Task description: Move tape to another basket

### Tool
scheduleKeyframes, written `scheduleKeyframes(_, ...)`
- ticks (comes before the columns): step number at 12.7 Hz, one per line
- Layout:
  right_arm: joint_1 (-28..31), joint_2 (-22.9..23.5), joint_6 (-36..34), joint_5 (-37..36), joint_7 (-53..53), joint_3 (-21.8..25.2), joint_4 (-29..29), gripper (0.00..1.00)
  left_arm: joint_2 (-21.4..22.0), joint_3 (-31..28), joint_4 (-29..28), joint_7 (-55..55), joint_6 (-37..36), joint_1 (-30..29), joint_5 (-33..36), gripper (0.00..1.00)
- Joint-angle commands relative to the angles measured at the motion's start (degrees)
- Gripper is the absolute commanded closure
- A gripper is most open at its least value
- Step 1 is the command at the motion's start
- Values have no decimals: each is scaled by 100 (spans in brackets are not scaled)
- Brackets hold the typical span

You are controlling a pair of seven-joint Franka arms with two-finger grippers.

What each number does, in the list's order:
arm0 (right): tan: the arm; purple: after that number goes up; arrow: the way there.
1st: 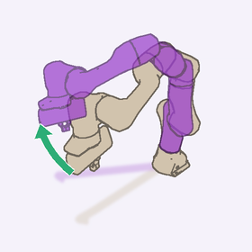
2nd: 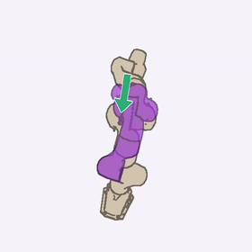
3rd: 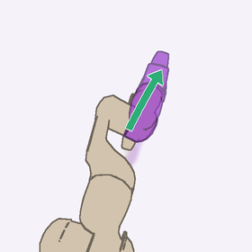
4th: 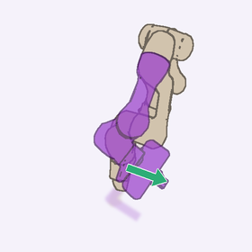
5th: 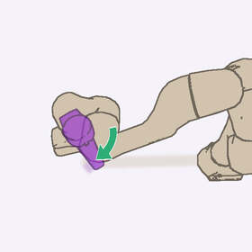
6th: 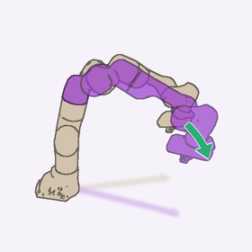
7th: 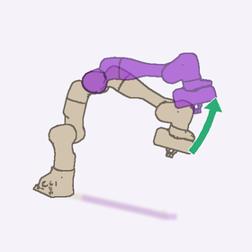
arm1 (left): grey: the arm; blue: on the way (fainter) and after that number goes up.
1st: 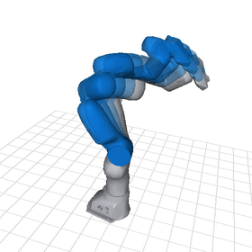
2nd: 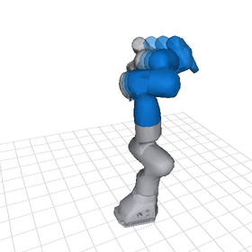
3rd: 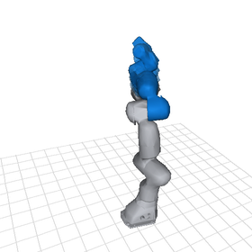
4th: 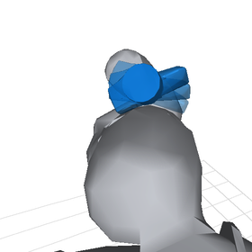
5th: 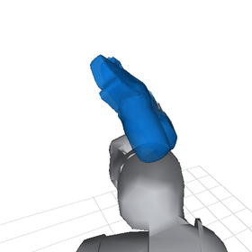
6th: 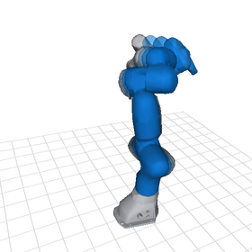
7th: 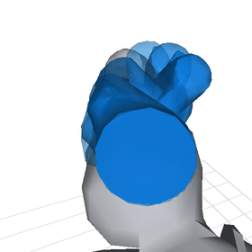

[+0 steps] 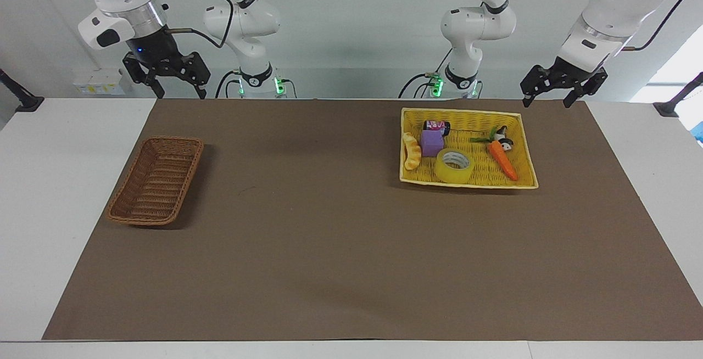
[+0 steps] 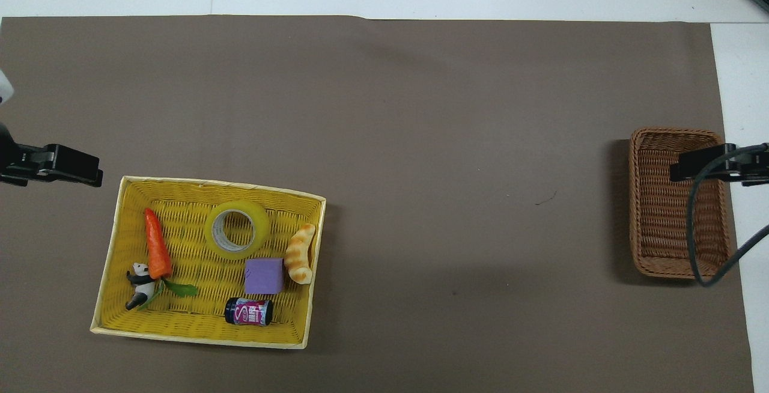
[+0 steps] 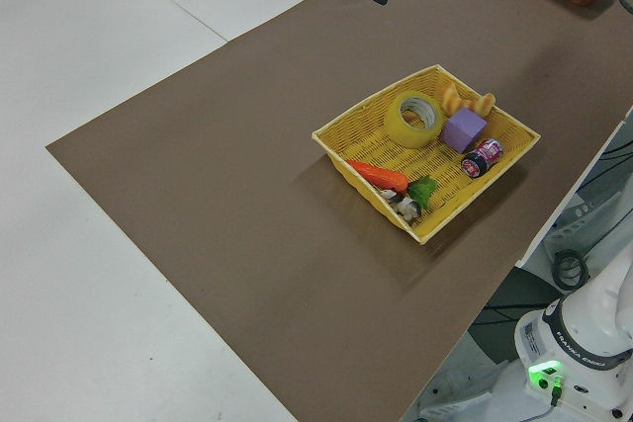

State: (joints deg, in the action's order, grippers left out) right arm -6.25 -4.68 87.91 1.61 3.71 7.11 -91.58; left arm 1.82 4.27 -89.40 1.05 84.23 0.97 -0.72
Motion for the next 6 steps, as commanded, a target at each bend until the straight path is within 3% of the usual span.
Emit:
scheduleKeyframes(1,80,-42,-2,94,-133,-35,-27,0,-76,22,160,-96,-188,-44,54,0)
scheduleKeyframes(6,80,-42,-2,94,-133,-35,-27,0,-67,30,142,-87,-197,-44,45,0)
